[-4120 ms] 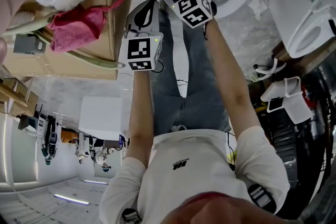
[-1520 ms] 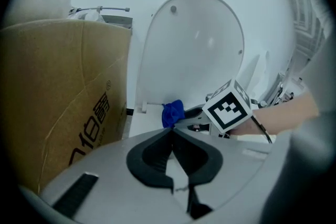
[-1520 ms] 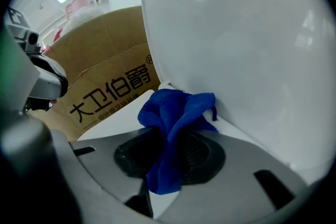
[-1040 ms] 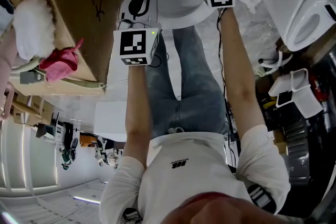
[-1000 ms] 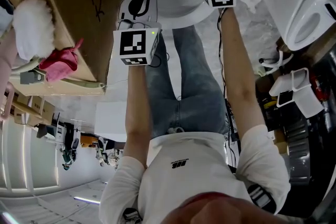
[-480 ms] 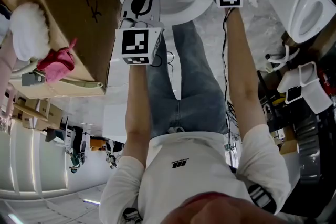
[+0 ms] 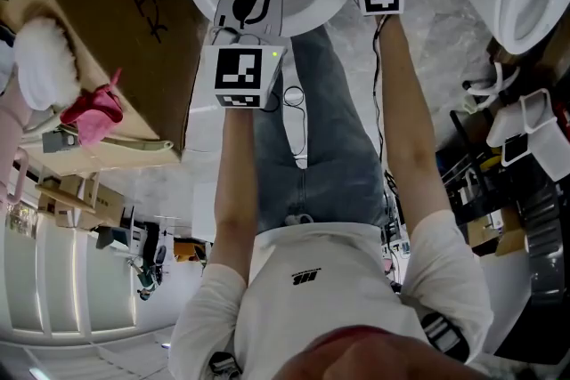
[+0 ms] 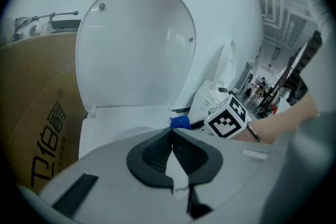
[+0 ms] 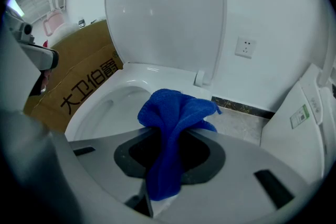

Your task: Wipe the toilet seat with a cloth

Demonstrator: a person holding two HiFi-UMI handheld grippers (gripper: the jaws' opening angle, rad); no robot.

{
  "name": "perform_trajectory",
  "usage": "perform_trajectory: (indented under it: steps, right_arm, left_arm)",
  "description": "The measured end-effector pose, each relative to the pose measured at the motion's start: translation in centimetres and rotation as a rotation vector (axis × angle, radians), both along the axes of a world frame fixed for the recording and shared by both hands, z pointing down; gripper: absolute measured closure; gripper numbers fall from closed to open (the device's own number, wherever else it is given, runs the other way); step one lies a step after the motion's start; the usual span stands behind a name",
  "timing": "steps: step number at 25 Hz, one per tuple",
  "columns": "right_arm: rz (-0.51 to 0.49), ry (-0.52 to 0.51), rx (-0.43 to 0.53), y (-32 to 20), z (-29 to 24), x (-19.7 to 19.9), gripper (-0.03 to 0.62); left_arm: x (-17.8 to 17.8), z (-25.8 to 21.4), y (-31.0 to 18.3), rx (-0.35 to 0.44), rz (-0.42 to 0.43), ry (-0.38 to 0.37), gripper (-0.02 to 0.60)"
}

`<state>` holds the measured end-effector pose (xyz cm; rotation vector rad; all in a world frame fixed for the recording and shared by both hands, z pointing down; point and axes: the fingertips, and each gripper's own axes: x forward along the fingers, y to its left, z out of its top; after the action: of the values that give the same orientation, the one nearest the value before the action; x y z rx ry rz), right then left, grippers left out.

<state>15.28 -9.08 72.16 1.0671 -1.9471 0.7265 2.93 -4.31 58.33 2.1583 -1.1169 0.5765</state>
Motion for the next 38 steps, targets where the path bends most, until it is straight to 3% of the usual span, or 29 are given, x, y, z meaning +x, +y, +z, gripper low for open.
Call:
perform_trajectory:
  steps: [14, 19, 28, 38]
  right_arm:
    - [0.034, 0.037, -0.081, 8.4, -0.2, 1.1, 0.502]
    - [0.072, 0.027, -0.076, 12.1, -3.0, 0.8, 0.502]
    - [0.087, -0.021, 0.036, 15.2, -14.8, -2.1, 0.502]
    - [0.038, -0.052, 0.246, 14.0, -33.1, -6.5, 0.500]
  left_arm:
    - [2.0, -1.7, 3.2, 0.014, 0.116, 0.001, 0.571]
    - [1.6, -4.0, 4.5, 0.031, 0.155, -0.001, 0.571]
    - [-1.3, -12.9, 7.5, 0.071, 0.180, -0.008, 0.571]
    - [-6.0, -26.6, 7.4, 0.208, 0.153, 0.015, 0.571]
